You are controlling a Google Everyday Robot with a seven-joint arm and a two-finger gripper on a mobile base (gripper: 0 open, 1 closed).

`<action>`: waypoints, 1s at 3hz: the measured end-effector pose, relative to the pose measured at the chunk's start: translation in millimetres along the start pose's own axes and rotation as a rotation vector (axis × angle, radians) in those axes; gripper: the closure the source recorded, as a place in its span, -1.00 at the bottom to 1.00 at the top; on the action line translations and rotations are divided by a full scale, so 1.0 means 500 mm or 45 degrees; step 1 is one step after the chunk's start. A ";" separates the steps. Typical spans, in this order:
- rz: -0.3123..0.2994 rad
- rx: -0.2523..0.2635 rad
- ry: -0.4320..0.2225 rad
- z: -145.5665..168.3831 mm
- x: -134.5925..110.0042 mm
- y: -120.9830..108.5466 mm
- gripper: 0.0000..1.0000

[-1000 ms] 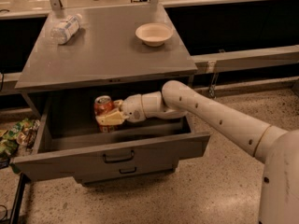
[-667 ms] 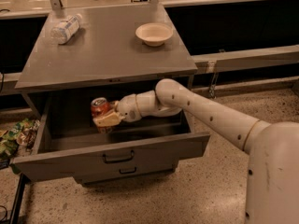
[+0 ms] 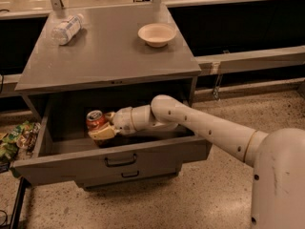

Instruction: Place coke can into top drawer

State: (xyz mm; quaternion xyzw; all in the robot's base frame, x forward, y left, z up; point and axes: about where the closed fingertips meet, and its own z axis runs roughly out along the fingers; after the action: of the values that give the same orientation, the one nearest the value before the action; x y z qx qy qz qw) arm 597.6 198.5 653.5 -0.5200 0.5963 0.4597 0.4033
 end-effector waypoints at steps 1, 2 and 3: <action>-0.037 0.035 -0.012 0.010 0.014 0.007 -0.87; -0.041 -0.029 -0.021 0.001 0.000 0.005 -0.51; -0.035 -0.069 -0.040 -0.010 -0.020 0.006 -0.77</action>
Offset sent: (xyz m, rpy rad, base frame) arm -0.0021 -0.0046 0.0000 0.0169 -0.0230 0.0658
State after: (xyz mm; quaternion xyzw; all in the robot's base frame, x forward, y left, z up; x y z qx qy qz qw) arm 596.0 196.2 664.6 -0.5316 0.5700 0.4782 0.4048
